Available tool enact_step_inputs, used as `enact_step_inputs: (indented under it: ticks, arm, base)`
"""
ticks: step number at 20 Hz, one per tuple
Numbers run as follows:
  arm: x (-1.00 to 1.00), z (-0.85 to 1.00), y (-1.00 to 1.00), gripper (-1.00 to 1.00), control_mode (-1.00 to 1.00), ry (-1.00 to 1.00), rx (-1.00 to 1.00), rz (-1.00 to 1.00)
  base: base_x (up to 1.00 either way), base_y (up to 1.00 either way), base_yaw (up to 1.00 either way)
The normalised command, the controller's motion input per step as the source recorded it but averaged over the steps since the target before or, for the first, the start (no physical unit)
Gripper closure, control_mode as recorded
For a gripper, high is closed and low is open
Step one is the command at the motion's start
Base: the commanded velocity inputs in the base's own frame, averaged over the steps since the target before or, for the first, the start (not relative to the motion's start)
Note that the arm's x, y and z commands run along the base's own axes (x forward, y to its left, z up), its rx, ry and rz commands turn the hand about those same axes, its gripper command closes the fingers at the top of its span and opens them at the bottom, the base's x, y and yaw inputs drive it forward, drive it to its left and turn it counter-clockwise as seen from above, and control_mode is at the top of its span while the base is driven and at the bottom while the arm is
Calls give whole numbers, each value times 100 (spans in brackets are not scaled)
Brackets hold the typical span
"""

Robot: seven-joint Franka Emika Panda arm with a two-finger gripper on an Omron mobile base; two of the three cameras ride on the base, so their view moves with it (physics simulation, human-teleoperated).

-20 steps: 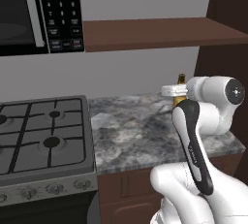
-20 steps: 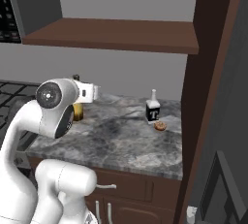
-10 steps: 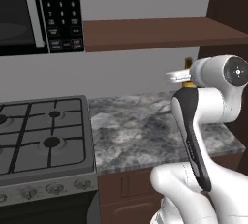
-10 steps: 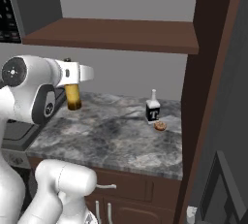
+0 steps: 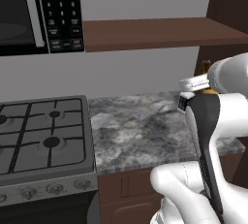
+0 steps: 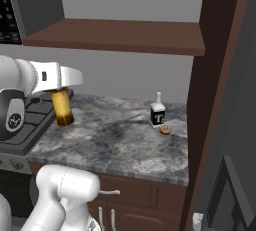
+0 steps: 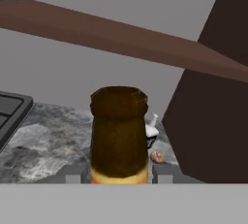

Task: Place the beer and liquor on the top shelf of the fridge to keep them out of children's reach, and place the mushroom on lower shelves for easy access.

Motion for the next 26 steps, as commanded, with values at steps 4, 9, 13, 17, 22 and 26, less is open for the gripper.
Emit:
enact_step_inputs:
  ticks: [4,9,13,17,22,26]
  arm:
    - [-60,1,2,100,-100,0,-1,0]
    - [0,6,2,100,100,0,0,0]
    - [0,0,0,100,100,0,0,0]
    - [0,0,0,100,100,0,0,0]
    - [0,0,0,100,100,0,0,0]
    - [0,0,0,100,100,0,0,0]
  base:
    - [0,0,0]
    - [-3,0,0]
    - [-58,-15,0]
    - [-97,-32,0]
    - [-100,-33,0]
    - [-93,-28,0]
